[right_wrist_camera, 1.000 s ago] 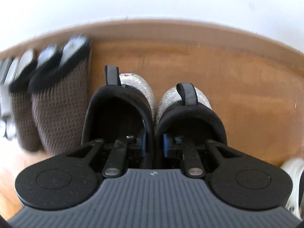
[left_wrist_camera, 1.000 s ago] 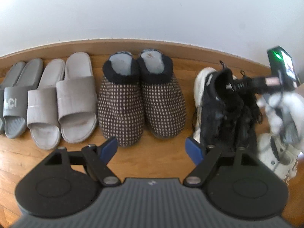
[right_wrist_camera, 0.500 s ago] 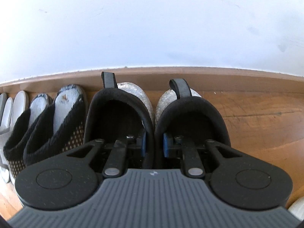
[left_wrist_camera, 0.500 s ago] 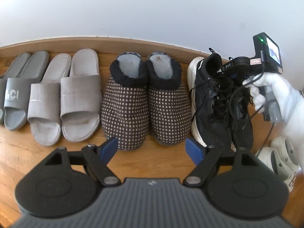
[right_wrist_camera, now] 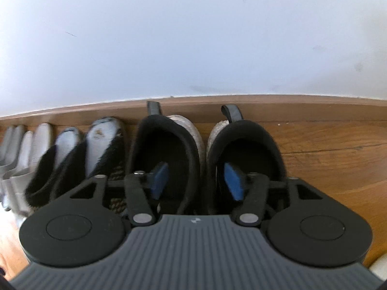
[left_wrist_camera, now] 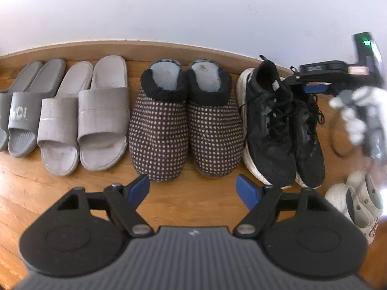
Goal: Organize scattered shoes
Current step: 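Carry the black sneakers beside the dotted slippers and release them, then grasp both white clogs together by their heels with the right tool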
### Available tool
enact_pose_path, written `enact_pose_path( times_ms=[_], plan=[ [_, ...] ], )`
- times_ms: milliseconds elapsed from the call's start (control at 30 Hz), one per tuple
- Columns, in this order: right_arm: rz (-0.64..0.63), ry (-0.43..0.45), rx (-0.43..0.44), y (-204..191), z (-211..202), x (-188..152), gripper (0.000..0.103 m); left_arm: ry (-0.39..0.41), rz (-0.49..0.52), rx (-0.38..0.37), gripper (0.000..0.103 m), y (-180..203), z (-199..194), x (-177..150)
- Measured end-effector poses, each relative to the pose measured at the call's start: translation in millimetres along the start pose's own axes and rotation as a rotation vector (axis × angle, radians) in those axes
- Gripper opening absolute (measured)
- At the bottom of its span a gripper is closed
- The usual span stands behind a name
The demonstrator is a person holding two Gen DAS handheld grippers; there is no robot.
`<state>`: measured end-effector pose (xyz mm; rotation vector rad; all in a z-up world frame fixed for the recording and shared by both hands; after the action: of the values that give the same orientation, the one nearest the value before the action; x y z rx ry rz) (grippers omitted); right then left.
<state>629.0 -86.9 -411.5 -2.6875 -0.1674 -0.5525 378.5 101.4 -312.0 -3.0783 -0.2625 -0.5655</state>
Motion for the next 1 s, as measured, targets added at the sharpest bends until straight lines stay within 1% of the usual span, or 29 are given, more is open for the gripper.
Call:
enact_pose_path(
  times_ms=[133, 200, 233, 267, 300, 333, 400, 467, 533, 567, 633, 667, 733, 800, 900, 1000],
  plan=[
    [-0.036, -0.007, 0.045, -7.3, -49.4, -21.3, 0.062, 0.008, 0.022, -0.007, 0.077, 8.8, -11.5, -2.7],
    [-0.103, -0.017, 0.076, -9.3, -85.5, -40.8, 0.066, 0.003, 0.040, -0.020, 0.077, 18.4, -18.6, -8.6],
    [-0.124, -0.020, 0.086, -9.9, -95.0, -46.3, 0.068, 0.001, 0.046, -0.026, 0.077, 21.4, -19.6, -10.3],
    [-0.140, -0.020, 0.100, -7.5, -109.2, -54.4, 0.072, -0.002, 0.060, -0.036, 0.077, 28.2, -21.3, -14.4],
    [-0.138, -0.016, 0.113, -1.6, -124.6, -62.7, 0.077, -0.007, 0.076, -0.046, 0.077, 36.9, -23.3, -19.2],
    [-0.127, -0.015, 0.119, 3.2, -132.2, -67.7, 0.078, -0.012, 0.087, -0.053, 0.077, 44.0, -24.6, -22.9],
    [-0.060, -0.028, 0.131, 23.9, -152.9, -86.6, 0.080, -0.017, 0.102, -0.065, 0.077, 54.8, -26.2, -27.9],
    [0.014, -0.040, 0.111, 45.5, -163.4, -106.3, 0.083, -0.019, 0.120, -0.076, 0.077, 67.9, -28.2, -32.9],
    [0.057, -0.061, 0.071, 59.5, -160.0, -124.5, 0.083, -0.020, 0.141, -0.077, 0.077, 80.7, -30.3, -37.4],
    [0.081, -0.083, 0.033, 69.7, -159.4, -138.2, 0.083, -0.020, 0.149, -0.078, 0.077, 84.2, -31.2, -38.6],
    [0.113, -0.122, -0.007, 80.4, -159.9, -157.0, 0.083, -0.017, 0.159, -0.074, 0.077, 85.7, -35.1, -37.0],
    [0.143, -0.150, -0.005, 86.0, -161.7, -168.9, 0.083, -0.014, 0.152, -0.069, 0.077, 82.2, -36.4, -34.7],
    [0.180, -0.179, 0.013, 92.3, -162.9, -181.1, 0.081, -0.005, 0.126, -0.053, 0.077, 70.3, -40.6, -26.9],
    [0.146, -0.175, -0.007, 99.9, -170.7, -182.2, 0.081, 0.007, 0.098, -0.002, 0.077, 52.3, -41.7, -14.8],
    [0.098, -0.162, -0.029, 113.8, -183.0, -178.6, 0.082, 0.007, 0.066, 0.057, 0.077, 36.2, -40.2, -1.1],
    [0.033, -0.180, -0.063, 134.1, -188.9, -184.3, 0.082, 0.003, 0.058, 0.045, 0.077, 42.4, -37.3, 4.3]
  ],
)
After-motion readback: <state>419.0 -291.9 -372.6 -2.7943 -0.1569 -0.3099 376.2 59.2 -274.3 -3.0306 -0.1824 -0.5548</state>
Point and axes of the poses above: each gripper's, at about its wrist camera, not at the fingertips, and z roughly the way its jaws point, y to its right, x to its top, the point moved 9 cm from there along z, roughly the way its jaws point, and after that the axes turned 7 degrees about x, right-handed, at the moved point
